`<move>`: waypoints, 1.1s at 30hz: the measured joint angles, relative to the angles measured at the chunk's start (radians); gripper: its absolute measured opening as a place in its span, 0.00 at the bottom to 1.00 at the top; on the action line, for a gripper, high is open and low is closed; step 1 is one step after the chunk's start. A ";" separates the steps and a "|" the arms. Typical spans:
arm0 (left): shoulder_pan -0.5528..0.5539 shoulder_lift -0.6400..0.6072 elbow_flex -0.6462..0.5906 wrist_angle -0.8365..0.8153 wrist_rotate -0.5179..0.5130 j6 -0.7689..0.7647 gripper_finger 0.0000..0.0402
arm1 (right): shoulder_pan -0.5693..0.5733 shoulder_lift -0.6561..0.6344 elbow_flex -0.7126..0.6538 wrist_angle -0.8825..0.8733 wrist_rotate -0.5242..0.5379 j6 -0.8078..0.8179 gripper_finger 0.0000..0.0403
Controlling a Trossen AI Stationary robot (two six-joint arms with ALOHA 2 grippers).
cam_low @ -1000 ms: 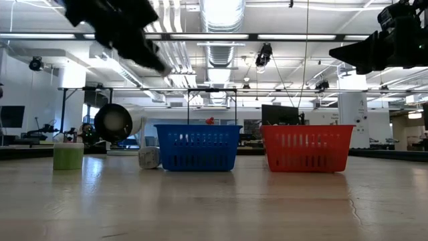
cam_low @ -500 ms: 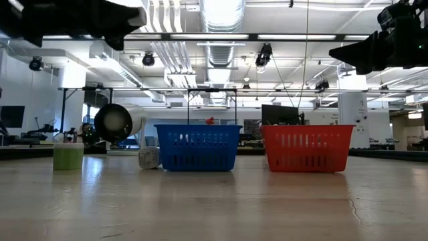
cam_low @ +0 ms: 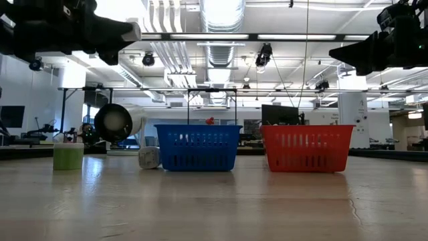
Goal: Sort adapters and digital timers
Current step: Put the top white charger adaptor into the red bin
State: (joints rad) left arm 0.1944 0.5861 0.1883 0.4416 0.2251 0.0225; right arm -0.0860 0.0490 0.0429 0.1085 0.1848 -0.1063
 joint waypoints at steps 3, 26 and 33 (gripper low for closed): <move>0.000 0.010 0.004 0.007 -0.034 -0.017 0.33 | 0.000 0.000 0.000 0.000 0.000 0.002 0.02; -0.139 1.218 1.028 -0.469 0.075 0.196 0.33 | 0.001 0.000 0.000 -0.026 -0.002 -0.002 0.02; -0.141 1.485 1.357 -0.701 0.065 0.232 0.33 | 0.001 0.000 0.000 -0.026 -0.002 -0.007 0.02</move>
State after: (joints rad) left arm 0.0532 2.0715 1.5451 -0.2590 0.2898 0.2548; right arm -0.0854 0.0493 0.0426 0.0822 0.1829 -0.1136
